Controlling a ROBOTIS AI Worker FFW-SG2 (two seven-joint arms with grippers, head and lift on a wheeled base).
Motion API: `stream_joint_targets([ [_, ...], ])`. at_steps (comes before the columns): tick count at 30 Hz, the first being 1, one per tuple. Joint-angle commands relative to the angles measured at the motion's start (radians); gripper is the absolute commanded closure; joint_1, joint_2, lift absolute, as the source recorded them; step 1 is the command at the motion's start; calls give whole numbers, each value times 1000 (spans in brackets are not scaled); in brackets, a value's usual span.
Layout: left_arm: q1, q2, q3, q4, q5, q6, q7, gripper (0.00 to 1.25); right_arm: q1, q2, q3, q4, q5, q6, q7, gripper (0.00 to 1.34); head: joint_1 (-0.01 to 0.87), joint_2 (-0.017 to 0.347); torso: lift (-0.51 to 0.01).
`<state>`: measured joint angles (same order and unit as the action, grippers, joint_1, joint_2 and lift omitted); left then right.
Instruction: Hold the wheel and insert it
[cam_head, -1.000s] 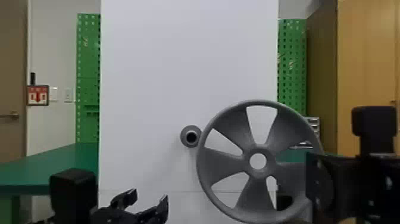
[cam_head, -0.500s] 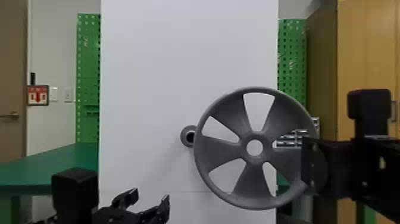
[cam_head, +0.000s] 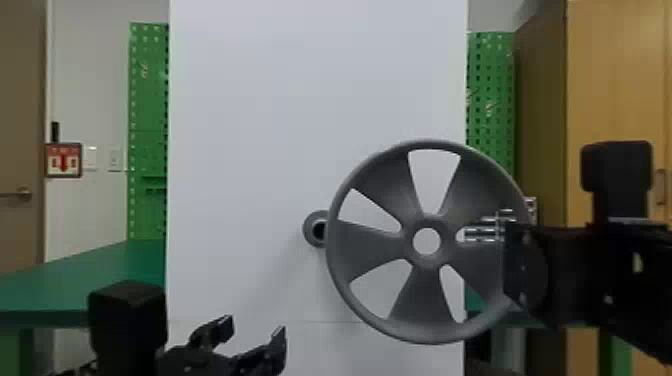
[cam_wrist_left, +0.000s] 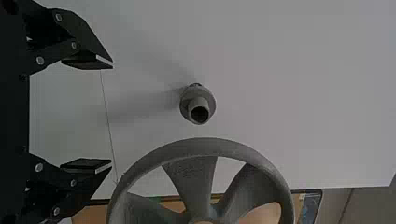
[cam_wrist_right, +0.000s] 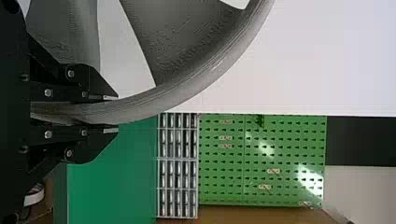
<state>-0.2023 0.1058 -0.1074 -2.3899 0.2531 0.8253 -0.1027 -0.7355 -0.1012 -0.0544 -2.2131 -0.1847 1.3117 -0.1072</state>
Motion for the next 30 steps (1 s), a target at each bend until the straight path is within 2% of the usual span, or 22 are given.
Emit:
stream_joint_targets([
  [1, 0, 0, 0, 0, 0, 0, 0, 493, -1, 0, -2, 3, 2, -5, 0, 1093, 0, 29, -488],
  [18, 0, 0, -5, 0, -3, 0, 3, 493, -2, 5, 5, 3, 8, -5, 0, 1093, 0, 29, -488],
  [30, 0, 0, -9, 0, -6, 0, 8, 495, -18, 34, 47, 24, 17, -11, -20, 1095, 0, 29, -488],
])
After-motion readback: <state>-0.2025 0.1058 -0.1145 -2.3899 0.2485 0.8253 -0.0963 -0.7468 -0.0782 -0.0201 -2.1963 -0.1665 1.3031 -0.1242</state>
